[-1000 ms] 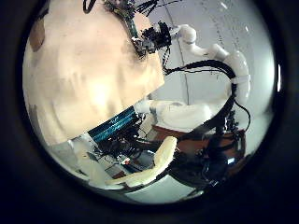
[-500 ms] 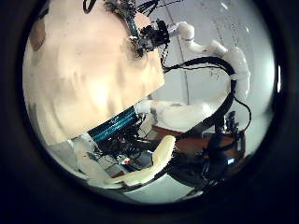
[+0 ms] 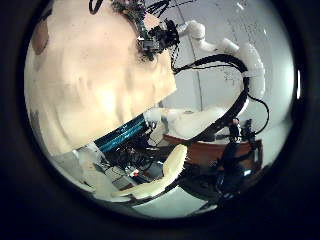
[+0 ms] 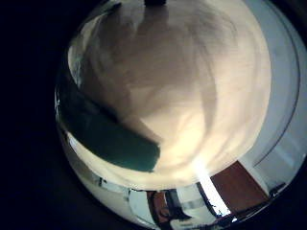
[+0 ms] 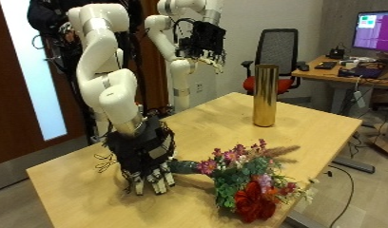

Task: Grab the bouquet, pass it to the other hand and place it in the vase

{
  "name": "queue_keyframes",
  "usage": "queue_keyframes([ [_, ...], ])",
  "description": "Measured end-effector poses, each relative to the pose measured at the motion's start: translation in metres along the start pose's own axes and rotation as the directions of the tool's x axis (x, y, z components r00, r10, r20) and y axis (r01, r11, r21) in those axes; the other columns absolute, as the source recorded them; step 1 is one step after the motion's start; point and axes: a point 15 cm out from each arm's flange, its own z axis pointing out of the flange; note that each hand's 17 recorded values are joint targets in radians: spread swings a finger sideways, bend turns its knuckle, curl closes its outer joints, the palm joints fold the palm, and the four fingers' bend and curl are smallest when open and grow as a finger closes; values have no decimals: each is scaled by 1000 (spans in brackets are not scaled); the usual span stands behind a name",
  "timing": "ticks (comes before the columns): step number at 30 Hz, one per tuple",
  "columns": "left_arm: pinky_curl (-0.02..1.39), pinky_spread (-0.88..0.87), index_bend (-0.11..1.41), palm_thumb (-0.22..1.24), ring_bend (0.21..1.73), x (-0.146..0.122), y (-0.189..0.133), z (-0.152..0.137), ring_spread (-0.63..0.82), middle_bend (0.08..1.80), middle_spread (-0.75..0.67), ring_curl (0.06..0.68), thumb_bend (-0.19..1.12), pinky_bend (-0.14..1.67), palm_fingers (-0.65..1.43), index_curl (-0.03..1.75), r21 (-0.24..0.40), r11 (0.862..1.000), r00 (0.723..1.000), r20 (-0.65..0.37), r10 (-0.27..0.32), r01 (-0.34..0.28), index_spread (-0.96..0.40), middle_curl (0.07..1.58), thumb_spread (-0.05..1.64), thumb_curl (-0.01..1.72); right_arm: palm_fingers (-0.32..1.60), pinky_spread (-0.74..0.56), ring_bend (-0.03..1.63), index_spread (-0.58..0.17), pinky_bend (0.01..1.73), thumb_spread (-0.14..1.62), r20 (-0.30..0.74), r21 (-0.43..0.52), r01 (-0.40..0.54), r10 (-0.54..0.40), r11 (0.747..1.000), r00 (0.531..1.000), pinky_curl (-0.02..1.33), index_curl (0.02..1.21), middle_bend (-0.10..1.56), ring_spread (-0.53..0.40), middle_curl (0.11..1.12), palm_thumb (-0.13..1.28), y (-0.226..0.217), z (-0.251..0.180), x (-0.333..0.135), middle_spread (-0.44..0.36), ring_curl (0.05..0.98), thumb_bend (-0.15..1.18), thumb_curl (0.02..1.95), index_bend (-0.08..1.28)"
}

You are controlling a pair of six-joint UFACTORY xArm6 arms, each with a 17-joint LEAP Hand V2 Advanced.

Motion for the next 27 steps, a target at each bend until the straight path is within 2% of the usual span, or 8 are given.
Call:
queue_keyframes([
  [5, 306, 511, 165, 185, 433, 1, 0, 0, 570, 217, 440, 220, -38, 194, 62, 294, 0, 1000, 1000, 0, 3, -3, 285, 321, 754, 334, 585, 83, 906, -140, 548, 971, 3, -39, 13, -13, 999, 1000, 112, 341, 588, -62, 400, 757, 1, -1, -7, 39, 196, -21, 434, 222],
  [13, 306, 511, 165, 185, 433, 1, 2, -2, 570, 217, 440, 221, -39, 194, 62, 294, 6, 1000, 1000, 2, 2, -2, 285, 321, 754, 334, 627, -7, 933, -181, 583, 963, 2, -55, 16, -16, 998, 1000, 61, 402, 617, -138, 426, 778, 3, 3, -7, -31, 206, -25, 446, 225],
  [27, 306, 511, 165, 185, 432, 2, 1, -3, 570, 217, 440, 221, -39, 194, 62, 294, 12, 1000, 1000, 4, 5, -5, 278, 321, 754, 334, 446, 79, 904, -132, 706, 994, 9, -26, -8, 8, 1000, 1000, 44, 401, 492, -56, 393, 718, -2, -13, 7, 63, 193, -30, 444, 178],
])
